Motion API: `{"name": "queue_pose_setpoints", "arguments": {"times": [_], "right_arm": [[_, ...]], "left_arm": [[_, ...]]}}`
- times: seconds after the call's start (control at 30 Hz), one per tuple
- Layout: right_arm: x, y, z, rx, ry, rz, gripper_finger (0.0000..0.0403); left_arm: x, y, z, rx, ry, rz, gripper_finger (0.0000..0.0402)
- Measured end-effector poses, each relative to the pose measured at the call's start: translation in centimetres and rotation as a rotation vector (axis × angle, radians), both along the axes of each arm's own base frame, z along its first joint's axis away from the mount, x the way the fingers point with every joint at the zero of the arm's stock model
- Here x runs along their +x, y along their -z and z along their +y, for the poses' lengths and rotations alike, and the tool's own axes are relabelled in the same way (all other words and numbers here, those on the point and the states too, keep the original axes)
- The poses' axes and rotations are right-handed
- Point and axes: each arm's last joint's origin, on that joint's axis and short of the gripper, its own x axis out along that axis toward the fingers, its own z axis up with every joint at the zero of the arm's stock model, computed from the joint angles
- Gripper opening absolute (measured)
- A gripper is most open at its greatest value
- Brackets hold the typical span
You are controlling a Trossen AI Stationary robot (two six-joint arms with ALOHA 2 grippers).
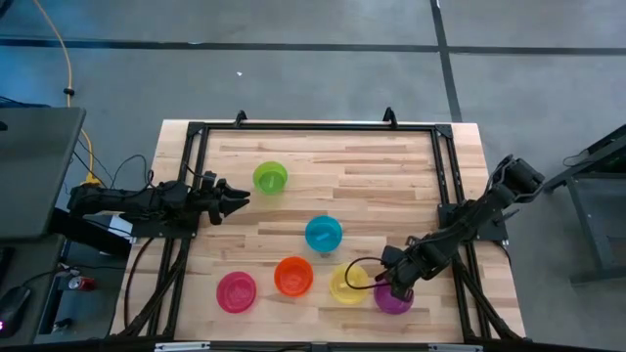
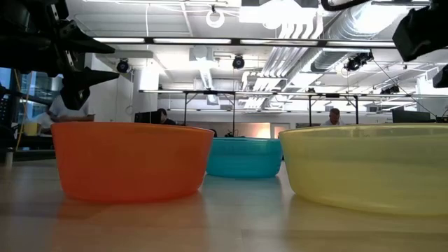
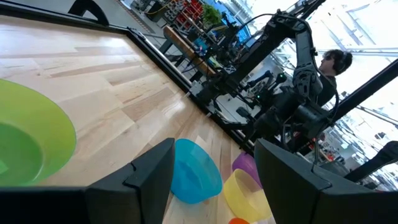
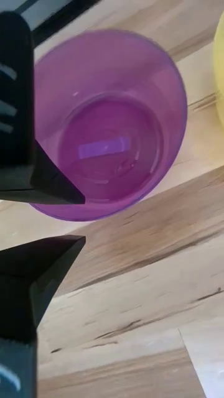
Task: Nest bowls inside each other
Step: Stack the purple bowl on the blue bowl
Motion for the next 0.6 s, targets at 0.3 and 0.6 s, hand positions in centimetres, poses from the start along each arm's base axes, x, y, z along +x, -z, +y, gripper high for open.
{"name": "queue_pose_setpoints", "arguments": {"times": [0.3,0.6], "right_arm": [[0.6,1.1,0.0,-0.021,0.015,0.02,0.0083],[1.0,1.8,-0.1,-0.034,0.059,0.044,0.0053]], "left_arm": [[0.0,0.0,0.0,-0.003,0.005,-0.001,0.0211],[0.0,0.0,0.0,-0.003,0.005,0.0,0.0211]]}}
